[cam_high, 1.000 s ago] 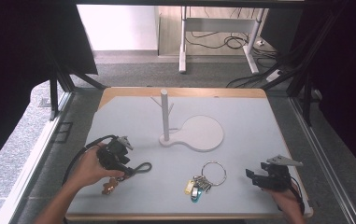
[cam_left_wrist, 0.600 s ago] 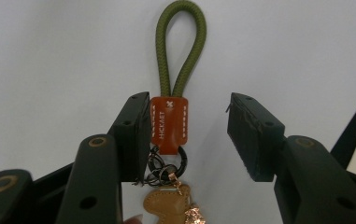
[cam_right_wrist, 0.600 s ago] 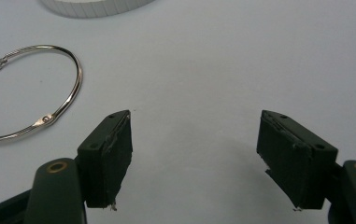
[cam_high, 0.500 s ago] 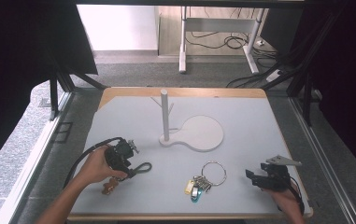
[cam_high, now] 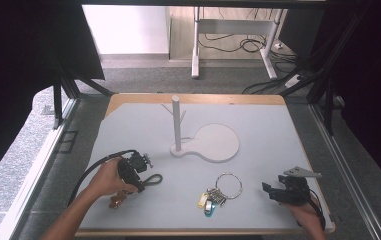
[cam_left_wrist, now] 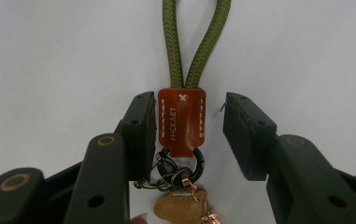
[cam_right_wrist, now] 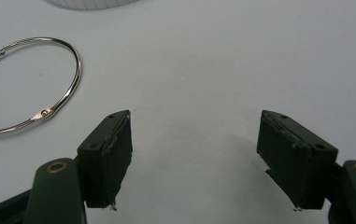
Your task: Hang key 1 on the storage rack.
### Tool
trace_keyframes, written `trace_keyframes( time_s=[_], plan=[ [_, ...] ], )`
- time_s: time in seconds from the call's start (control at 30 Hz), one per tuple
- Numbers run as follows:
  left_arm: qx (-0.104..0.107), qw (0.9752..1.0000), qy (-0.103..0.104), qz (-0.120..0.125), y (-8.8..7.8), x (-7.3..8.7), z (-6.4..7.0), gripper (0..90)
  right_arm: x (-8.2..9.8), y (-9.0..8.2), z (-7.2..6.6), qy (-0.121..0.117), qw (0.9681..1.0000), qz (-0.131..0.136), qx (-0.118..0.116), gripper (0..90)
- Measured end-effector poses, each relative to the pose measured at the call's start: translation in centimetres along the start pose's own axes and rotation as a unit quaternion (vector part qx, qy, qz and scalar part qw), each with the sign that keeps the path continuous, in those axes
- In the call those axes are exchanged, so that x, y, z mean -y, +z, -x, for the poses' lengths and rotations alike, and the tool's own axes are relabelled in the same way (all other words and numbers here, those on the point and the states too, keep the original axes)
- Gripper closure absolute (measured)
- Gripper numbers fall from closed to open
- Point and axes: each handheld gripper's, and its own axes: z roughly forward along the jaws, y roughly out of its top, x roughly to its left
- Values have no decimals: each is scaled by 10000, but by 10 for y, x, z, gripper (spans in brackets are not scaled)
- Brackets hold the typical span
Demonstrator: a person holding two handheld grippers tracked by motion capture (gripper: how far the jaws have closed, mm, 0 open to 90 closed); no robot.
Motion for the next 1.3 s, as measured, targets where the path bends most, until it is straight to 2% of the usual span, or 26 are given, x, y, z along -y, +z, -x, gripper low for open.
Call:
trace_keyframes(
  time_s=[0.13,0.2,0.4,0.63,0.93,1.07,1.1,1.13,1.17,1.2,1.3],
  plan=[
    [-64,10000,-45,-59,5,1,0,555,0,1,-1,-28,10000,-21,-3,272],
    [-106,9998,28,-143,7,1,-2,558,0,2,-2,-31,10000,-31,2,272],
    [-139,9999,13,-100,7,3,-1,604,0,3,-4,-87,9999,-66,17,271],
    [-202,9997,25,-162,7,1,3,661,0,3,-4,-109,9999,-31,45,271],
    [-131,9998,48,-125,5,3,4,666,0,2,-5,-134,9999,34,90,274],
    [-96,9999,48,100,-9,9,3,666,0,1,-4,-114,9999,63,111,275],
    [-33,9998,22,201,-13,11,1,666,0,1,-4,-123,9998,69,120,275],
    [-33,9998,22,201,-13,11,1,666,0,1,-4,-120,9998,73,128,275],
    [97,9991,-53,420,-20,14,-1,666,0,1,-4,-119,9998,72,127,275],
    [151,9985,-77,530,-24,15,-1,666,0,1,-4,-120,9998,73,129,275],
    [114,9978,-83,649,-32,18,-2,666,0,1,-5,-113,9998,79,133,275]
  ],
)
